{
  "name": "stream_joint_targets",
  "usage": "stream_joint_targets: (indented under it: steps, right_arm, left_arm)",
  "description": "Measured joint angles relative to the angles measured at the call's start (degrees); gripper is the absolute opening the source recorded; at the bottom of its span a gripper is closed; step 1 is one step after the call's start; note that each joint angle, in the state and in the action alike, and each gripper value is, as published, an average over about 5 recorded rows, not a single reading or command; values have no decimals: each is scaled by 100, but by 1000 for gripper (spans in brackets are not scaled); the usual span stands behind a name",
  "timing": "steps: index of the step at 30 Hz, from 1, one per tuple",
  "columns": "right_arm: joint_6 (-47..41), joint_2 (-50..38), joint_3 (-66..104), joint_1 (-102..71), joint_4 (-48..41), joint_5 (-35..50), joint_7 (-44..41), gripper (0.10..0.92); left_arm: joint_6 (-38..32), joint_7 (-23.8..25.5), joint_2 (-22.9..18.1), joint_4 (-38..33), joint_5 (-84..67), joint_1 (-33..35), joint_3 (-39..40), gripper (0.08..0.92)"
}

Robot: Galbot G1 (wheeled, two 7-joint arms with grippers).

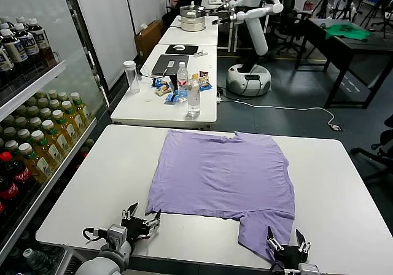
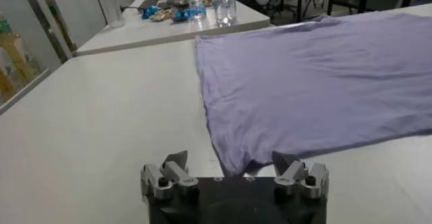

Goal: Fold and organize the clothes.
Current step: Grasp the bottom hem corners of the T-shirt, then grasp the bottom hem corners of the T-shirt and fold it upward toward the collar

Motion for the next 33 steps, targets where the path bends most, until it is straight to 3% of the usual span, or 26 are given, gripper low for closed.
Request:
stream_joint_targets:
  steps: [18,23,33]
  right_arm:
    - [-5,-169,107,-158,110,304,-139,137]
    - [43,-233,157,-276,241,298,-175,117]
    - [145,-508,455,-905,962,218,-238,117]
  left_arm:
    - [43,116,24,11,-282,5,3,192]
    - [9,110,20,-79,-298,84,-42,102]
    - [-30,30,115,-812,-292,627,-229,97]
